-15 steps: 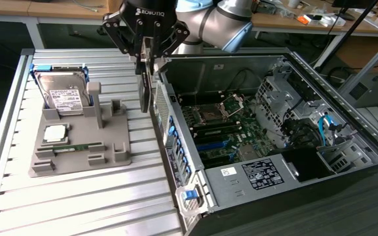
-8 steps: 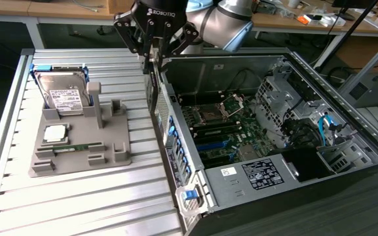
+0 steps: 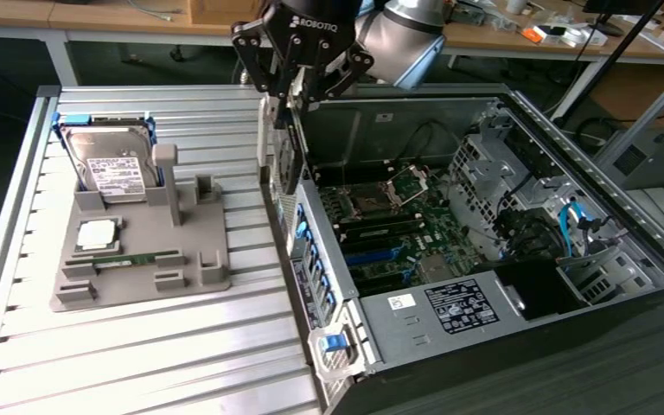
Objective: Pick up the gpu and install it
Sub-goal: 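Pick up the gpu and move the gpu toward the slot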
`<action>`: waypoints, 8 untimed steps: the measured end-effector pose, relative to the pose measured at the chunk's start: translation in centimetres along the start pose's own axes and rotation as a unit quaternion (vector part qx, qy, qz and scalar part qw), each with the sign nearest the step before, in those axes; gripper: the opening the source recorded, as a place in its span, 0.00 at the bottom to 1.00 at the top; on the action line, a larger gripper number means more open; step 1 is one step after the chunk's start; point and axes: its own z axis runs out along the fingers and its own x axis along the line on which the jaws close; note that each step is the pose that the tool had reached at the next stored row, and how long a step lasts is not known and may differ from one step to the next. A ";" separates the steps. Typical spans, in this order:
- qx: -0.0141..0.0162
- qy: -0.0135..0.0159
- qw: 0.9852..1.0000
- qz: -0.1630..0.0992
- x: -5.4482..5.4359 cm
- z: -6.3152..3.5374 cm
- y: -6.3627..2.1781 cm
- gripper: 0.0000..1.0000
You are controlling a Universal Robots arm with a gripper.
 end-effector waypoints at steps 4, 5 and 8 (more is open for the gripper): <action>0.001 0.008 1.000 0.000 -1.4 -0.13 0.08 0.27; 0.001 0.009 1.000 0.000 -1.7 -0.16 0.10 0.27; 0.001 0.015 1.000 0.000 -2.8 -0.27 0.17 0.27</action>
